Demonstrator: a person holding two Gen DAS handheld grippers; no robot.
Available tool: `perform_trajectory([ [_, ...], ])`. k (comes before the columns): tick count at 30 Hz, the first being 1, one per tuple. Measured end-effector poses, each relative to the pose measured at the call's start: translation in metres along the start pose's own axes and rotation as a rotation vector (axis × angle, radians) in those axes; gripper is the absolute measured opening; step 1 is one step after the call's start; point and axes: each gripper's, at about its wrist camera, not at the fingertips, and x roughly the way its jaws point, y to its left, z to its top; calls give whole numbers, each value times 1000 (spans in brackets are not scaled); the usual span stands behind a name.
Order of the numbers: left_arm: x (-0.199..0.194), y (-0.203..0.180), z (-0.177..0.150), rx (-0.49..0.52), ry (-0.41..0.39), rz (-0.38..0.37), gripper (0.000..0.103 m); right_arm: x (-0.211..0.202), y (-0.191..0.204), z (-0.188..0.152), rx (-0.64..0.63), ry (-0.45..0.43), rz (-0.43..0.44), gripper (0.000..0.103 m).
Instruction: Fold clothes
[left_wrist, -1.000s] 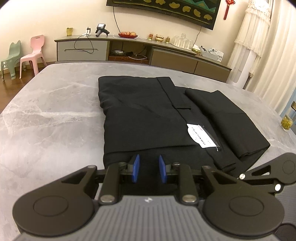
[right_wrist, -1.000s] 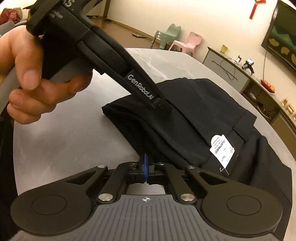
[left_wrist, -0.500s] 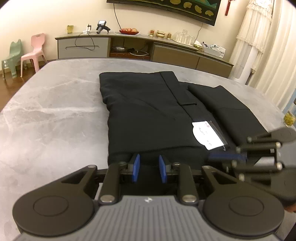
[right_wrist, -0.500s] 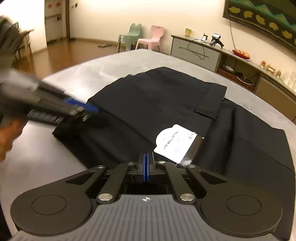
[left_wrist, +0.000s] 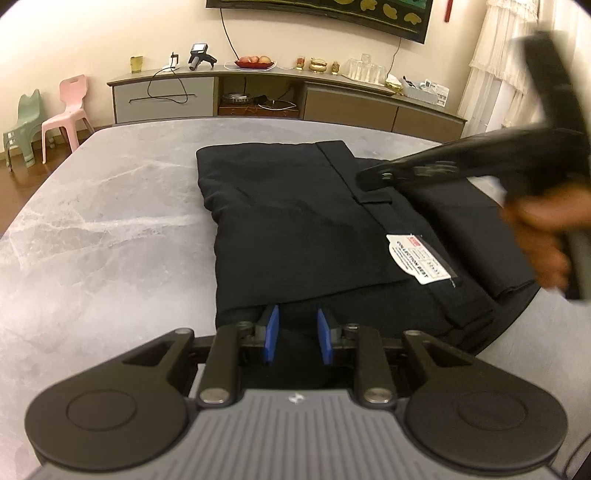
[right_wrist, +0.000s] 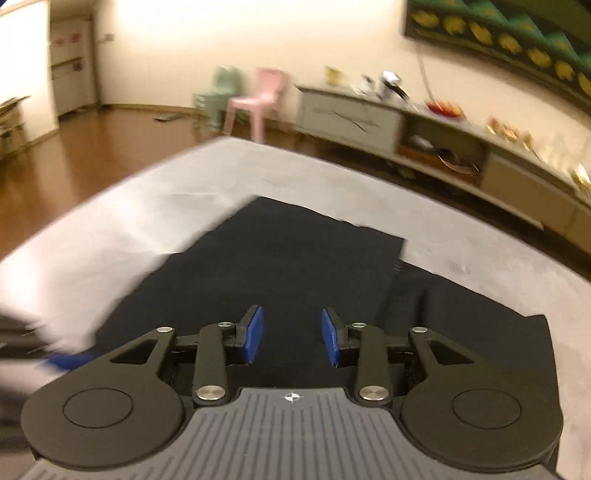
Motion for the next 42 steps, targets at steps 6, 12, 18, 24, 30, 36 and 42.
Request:
perform_trajectory([
  [6,-14,1,4,4,-45,7,23,25,-43,-20,90,58,23,40],
  [12,-31,-1,14,-16,-127,-34,27,-46,-94,-69,127,-61,-90,73],
  [18,-8,-38,18,58,-45,-47,27,-66,-183,-134,353,-8,-226,83],
  [24,-7,-85,62,-41,-63,-204,74,-44,-185,-155,351,-41,-96,70],
  [30,45,-185,138,78,43,-195,88,-50,-166,-152,185,-129,-142,12],
  [36,128,-281,168,278,195,-112,88,-61,-133,-145,36,-217,-149,9],
  [42,174,-289,149,353,303,-21,15,-57,-134,-149,56,-248,-103,9],
])
